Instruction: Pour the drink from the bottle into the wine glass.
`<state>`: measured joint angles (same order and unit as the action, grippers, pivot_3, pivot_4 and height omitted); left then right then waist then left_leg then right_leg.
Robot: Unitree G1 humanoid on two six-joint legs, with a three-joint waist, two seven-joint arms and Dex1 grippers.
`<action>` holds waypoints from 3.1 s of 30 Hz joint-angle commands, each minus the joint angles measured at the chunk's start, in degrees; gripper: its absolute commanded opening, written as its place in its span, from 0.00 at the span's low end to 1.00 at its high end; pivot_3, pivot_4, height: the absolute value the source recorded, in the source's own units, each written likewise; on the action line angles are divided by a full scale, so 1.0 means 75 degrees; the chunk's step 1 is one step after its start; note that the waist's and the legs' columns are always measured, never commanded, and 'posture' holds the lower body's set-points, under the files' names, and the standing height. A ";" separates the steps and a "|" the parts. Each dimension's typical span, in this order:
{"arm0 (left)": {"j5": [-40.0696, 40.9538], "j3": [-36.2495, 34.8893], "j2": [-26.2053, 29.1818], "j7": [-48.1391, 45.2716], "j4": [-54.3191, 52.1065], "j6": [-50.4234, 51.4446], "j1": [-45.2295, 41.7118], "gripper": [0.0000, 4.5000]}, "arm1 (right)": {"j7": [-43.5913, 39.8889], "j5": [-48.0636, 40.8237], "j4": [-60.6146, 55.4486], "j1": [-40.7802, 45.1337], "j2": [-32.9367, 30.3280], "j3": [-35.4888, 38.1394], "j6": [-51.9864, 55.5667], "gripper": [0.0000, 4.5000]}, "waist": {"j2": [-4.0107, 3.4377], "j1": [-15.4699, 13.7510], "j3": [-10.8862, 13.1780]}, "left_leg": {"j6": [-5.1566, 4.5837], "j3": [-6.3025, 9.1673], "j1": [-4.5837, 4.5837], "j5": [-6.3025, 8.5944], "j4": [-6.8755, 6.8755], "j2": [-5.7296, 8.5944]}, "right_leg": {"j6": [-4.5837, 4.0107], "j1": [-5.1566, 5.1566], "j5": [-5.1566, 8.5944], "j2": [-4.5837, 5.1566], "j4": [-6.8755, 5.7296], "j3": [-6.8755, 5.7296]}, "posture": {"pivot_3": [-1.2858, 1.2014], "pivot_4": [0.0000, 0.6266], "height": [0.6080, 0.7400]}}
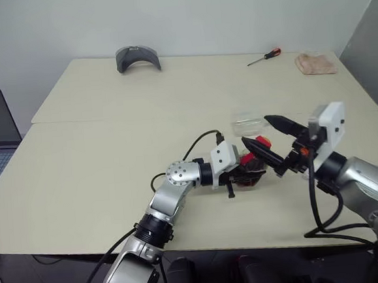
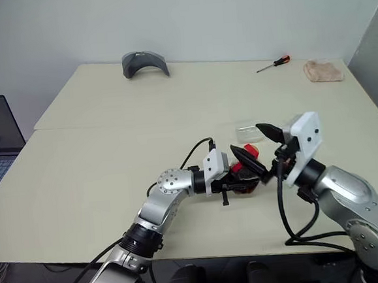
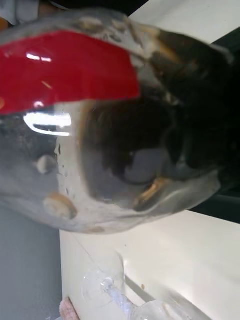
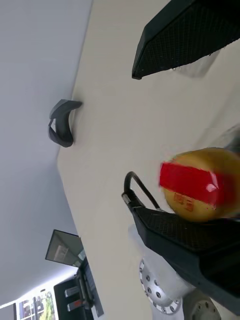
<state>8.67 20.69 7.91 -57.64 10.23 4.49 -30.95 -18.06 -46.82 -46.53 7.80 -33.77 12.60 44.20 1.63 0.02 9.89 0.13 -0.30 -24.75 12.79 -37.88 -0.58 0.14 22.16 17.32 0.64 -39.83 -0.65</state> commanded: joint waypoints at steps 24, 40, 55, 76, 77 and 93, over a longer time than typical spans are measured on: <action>0.0144 -0.0041 -0.0032 -0.0091 -0.0169 -0.0249 -0.0159 0.18 | 0.0329 -0.2013 -0.0256 -0.0121 -0.1282 0.0698 0.0091 0.97 | -0.0002 0.0014 -0.0001 | 0.0000 -0.0002 0.0002 0.0000 0.0000 -0.0004 | 0.0033 -0.0003 0.0019 -0.0021 0.0004 0.0006 | 0.52 0.24 1.00; 0.0129 -0.0076 -0.0017 -0.0053 -0.0136 -0.0284 -0.0135 0.18 | -0.0222 -0.1246 0.0145 -0.0850 -0.1227 0.0984 -0.0313 0.97 | -0.0003 -0.0009 -0.0001 | 0.0000 0.0000 -0.0001 0.0000 0.0001 -0.0003 | 0.0003 -0.0003 0.0001 -0.0016 0.0010 0.0003 | 0.52 0.24 1.00; 0.0104 -0.0075 -0.0030 -0.0034 -0.0075 -0.0329 -0.0186 0.18 | -0.0164 -0.2162 0.0131 -0.1474 -0.1498 0.1751 -0.0295 0.97 | -0.0003 0.0013 -0.0002 | -0.0001 -0.0001 0.0002 0.0000 0.0000 -0.0007 | 0.0007 -0.0005 0.0004 -0.0021 0.0006 0.0006 | 0.52 0.24 1.00; -0.0155 -0.2485 0.0496 0.3458 0.0850 -0.0254 -0.0094 0.18 | -0.1067 -0.2298 0.0461 0.0122 -0.2016 -0.0102 -0.0044 0.97 | 0.0001 0.0024 0.0001 | -0.0001 0.0002 0.0003 0.0000 -0.0001 -0.0008 | 0.0004 -0.0004 0.0001 -0.0017 0.0007 0.0002 | 0.52 0.24 1.00; -0.0068 -0.2786 0.0554 0.3757 0.1051 -0.0190 -0.0141 0.18 | -0.1136 -0.2035 0.0618 0.0484 -0.1870 -0.0465 -0.0093 0.97 | 0.0003 0.0036 0.0002 | -0.0001 0.0002 0.0004 0.0000 -0.0005 -0.0010 | 0.0004 -0.0004 0.0001 -0.0018 0.0006 0.0005 | 0.52 0.24 1.00; -0.0082 -0.4178 0.1635 0.4747 0.4500 -0.1903 -0.1511 0.18 | -0.2772 0.1333 0.2571 0.2691 -0.0175 -0.3415 -0.1049 0.97 | 0.0012 -0.0033 0.0005 | 0.0000 0.0004 -0.0004 0.0000 -0.0004 0.0000 | 0.0000 0.0005 -0.0002 0.0011 -0.0001 -0.0013 | 0.52 0.24 1.00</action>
<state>7.69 -9.54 19.38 -22.01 43.48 -6.75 -40.50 -37.75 -37.83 -26.55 26.55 -35.37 -12.99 37.85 1.72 -0.22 9.93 0.13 -0.27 -24.79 12.79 -37.91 -0.58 0.15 22.20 17.30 0.73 -39.84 -0.76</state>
